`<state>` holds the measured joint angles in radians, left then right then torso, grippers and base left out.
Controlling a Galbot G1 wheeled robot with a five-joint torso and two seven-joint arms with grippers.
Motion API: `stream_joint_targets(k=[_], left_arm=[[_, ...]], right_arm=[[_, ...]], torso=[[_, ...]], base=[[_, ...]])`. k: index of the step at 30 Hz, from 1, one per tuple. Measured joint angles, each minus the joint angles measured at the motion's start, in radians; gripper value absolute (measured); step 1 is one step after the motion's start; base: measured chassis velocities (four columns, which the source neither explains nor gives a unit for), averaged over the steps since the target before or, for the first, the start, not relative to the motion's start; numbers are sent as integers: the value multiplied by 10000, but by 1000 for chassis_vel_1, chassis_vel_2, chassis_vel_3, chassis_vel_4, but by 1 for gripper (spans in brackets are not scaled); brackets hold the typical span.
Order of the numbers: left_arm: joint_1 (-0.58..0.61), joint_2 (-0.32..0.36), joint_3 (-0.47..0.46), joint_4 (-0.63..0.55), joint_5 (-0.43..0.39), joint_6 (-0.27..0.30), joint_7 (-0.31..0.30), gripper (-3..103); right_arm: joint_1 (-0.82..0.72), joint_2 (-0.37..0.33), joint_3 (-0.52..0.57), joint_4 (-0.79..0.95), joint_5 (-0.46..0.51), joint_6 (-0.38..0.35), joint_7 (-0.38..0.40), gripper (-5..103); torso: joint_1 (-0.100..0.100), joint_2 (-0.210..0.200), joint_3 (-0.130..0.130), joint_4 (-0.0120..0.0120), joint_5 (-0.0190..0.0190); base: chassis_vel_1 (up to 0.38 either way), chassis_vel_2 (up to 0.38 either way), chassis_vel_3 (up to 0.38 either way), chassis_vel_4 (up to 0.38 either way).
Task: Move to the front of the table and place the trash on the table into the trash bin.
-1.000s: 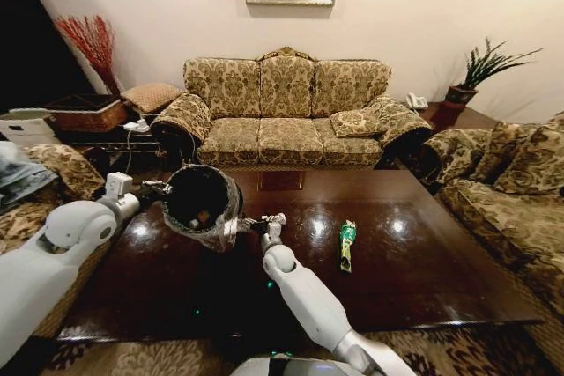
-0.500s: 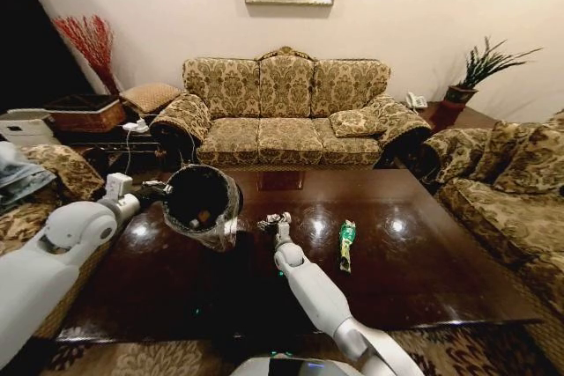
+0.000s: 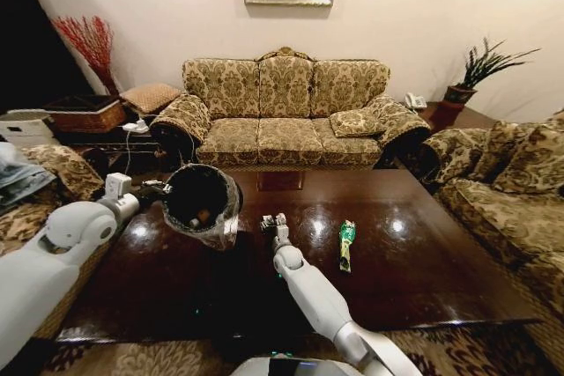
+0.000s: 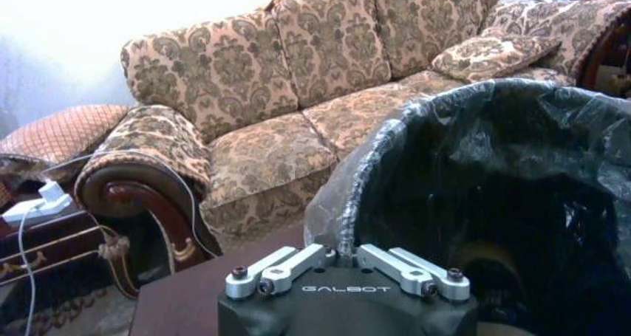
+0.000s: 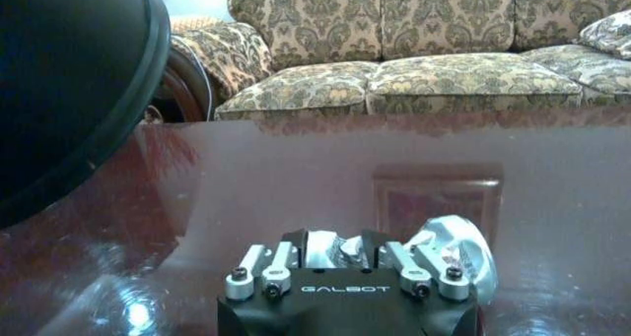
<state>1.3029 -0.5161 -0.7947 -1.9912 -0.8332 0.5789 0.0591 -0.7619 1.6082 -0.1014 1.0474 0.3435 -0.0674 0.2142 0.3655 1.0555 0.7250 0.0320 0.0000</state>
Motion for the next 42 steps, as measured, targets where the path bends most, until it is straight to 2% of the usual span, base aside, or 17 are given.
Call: stream_joint_targets(k=[3, 6, 11, 16, 20, 22, 23, 26, 27, 30, 31, 34, 35, 38, 39, 40, 42], left_arm=[[0, -7, -1, -7, -1, -2, -6, 0], [6, -15, -13, -13, -2, -4, -12, 0], [3, -32, -26, -9, -4, -19, -16, 0], [-5, -50, -28, 18, -3, -42, -17, 0], [-11, -64, -28, 53, 5, -74, -17, 0], [-7, -69, -27, 109, 45, -94, -13, 0], [-7, -69, -27, 109, 45, -94, -13, 0], [13, -74, 14, 230, 111, -163, -3, 0], [13, -74, 14, 230, 111, -163, -3, 0], [-55, -33, 105, 406, 161, -193, -2, 0], [-55, -33, 105, 406, 161, -193, -2, 0], [-128, 75, 207, 448, 162, -197, 11, 0], [-128, 75, 207, 448, 162, -197, 11, 0], [-127, 146, 309, 307, 150, -219, 39, 0], [-127, 146, 309, 307, 150, -219, 39, 0], [-127, 160, 364, 184, 131, -244, 141, 0], [-126, 166, 389, 82, 98, -257, 195, 0]], right_arm=[[-55, 0, -13, 91, 0, 0, 18, 35], [-166, -4, -4, 315, 0, -11, 103, 24], [-301, -5, -29, 793, -15, -38, 190, 15], [-397, -4, -23, 1152, -128, -14, 249, 15], [-541, -4, 74, 1591, -489, 360, 260, 15], [-695, -4, 235, 2434, -766, 897, 251, 15], [-695, -4, 235, 2434, -766, 897, 251, 15], [-931, -106, 250, 4411, -688, 1278, 130, 15], [-931, -106, 250, 4411, -688, 1278, 130, 15], [-1089, -662, 279, 6465, -315, 1475, -231, 15], [-1089, -662, 279, 6465, -315, 1475, -231, 15], [-855, -1190, 118, 7725, 235, 2013, -1298, 15], [-855, -1190, 118, 7725, 235, 2013, -1298, 15], [-296, -1506, -670, 8525, 1836, 2107, -2207, 15], [-296, -1506, -670, 8525, 1836, 2107, -2207, 15], [-35, -1525, -1083, 8629, 2582, 2003, -2422, 15], [126, -1513, -1321, 8540, 2869, 1972, -2599, 15]], torso=[[0, 0, 1, 0, 1], [1, -2, 3, -6, -1], [1, -2, 3, -4, 0], [1, -2, 3, -4, -1], [2, -3, 3, -4, 0], [1, -2, 2, -5, -1], [1, -2, 2, -5, -1], [1, -2, 1, 0, 0], [1, -2, 1, 0, 0], [0, -2, 0, -3, -3], [0, -2, 0, -3, -3], [0, -2, 0, -8, 1], [0, -2, 0, -8, 1], [1, -2, 1, -4, 1], [1, -2, 1, -4, 1], [0, -2, 0, -2, 0], [0, -2, 0, -1, -1]], base=[[0, 0, 0, 0], [0, 0, 0, 0], [0, 0, 0, 0], [0, 0, 0, 0], [0, 0, 0, 0], [0, 0, 0, 0], [0, 0, 0, 0], [0, 0, 0, 0], [0, 0, 0, 0], [0, 0, 0, 0], [0, 0, 0, 0], [0, 0, 0, 0], [0, 0, 0, 0], [0, 0, 0, 0], [0, 0, 0, 0], [0, 0, 0, 0], [0, 0, 0, 0]])
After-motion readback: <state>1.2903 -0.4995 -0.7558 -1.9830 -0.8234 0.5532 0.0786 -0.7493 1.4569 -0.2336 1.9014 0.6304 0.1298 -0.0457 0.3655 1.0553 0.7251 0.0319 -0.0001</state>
